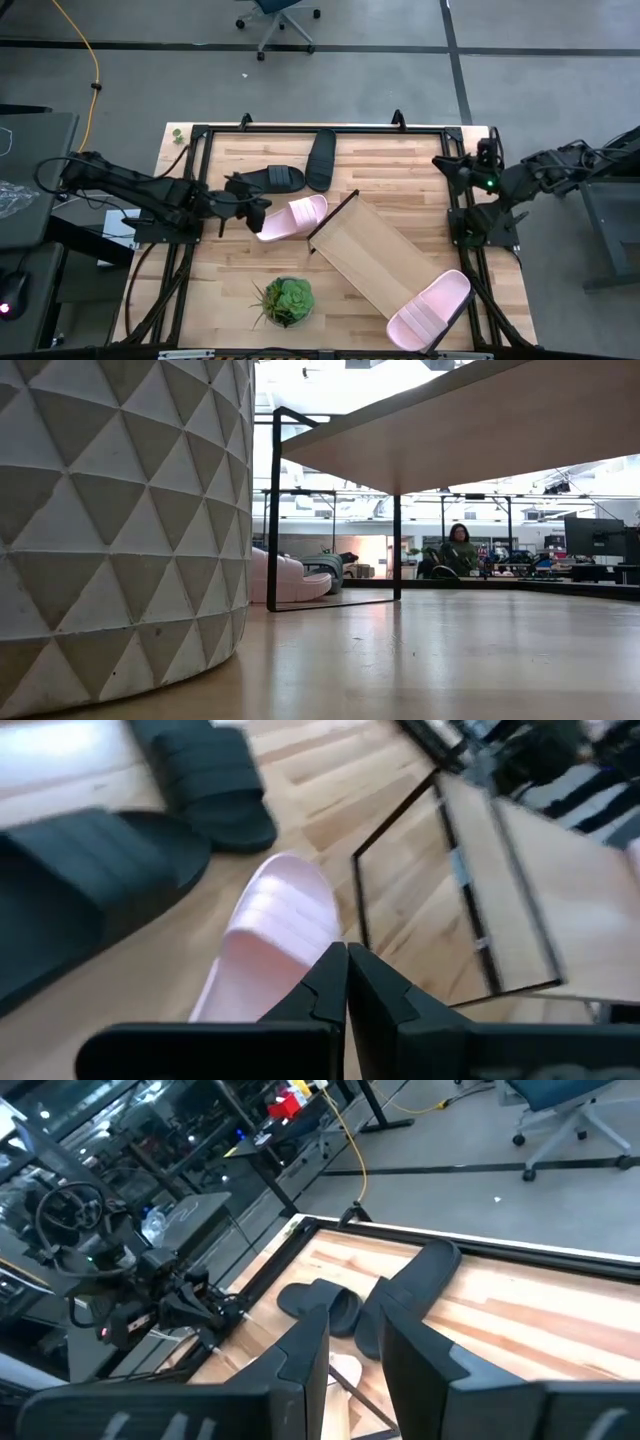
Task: Pick and place slides into the shelf
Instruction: Put the pink slides on the shelf
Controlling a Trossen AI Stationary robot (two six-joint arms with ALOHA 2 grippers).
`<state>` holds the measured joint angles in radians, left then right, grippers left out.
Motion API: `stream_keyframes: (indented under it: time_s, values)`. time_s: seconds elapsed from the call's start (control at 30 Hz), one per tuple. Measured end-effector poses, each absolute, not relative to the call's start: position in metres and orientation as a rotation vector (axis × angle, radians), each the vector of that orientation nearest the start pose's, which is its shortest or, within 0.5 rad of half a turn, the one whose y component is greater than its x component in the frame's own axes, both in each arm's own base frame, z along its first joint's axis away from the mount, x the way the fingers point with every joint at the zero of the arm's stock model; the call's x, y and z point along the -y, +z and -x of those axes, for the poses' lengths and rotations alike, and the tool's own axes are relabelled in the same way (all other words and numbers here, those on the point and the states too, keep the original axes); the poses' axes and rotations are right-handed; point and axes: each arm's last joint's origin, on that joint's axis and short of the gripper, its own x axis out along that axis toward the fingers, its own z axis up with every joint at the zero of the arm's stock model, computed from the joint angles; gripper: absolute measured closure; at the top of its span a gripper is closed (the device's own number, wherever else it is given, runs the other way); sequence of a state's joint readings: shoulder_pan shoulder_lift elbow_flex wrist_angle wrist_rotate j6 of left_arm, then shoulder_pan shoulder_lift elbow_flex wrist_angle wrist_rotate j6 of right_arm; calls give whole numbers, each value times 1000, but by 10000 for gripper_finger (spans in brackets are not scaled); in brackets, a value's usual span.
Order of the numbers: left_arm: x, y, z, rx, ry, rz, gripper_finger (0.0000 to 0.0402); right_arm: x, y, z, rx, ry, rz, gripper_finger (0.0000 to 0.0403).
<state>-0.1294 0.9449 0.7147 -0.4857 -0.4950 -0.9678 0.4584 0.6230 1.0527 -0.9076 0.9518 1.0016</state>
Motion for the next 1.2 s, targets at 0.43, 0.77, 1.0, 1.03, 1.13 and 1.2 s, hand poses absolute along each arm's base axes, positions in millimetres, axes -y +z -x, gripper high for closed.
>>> stream_keyframes:
  time_s: [0.43,0.77,1.0,1.03,1.13,1.2]
  values:
    - [-15,243,-206,-593,583,713,401,-11,374,-88,-63,-645,-831,321]
    - [-44,221,-208,-552,526,906,401,-11,380,-95,-44,-611,-808,321]
    - [-55,198,-201,-494,525,1012,401,-15,378,-104,-89,-603,-734,321]
    - [-54,197,-200,-491,524,1018,400,-15,378,-105,-102,-597,-725,321]
    - [-54,191,-200,-444,512,1057,386,-17,376,-110,-124,-588,-712,321]
    - [-54,189,-200,-409,506,1080,368,-18,375,-112,-134,-589,-706,321]
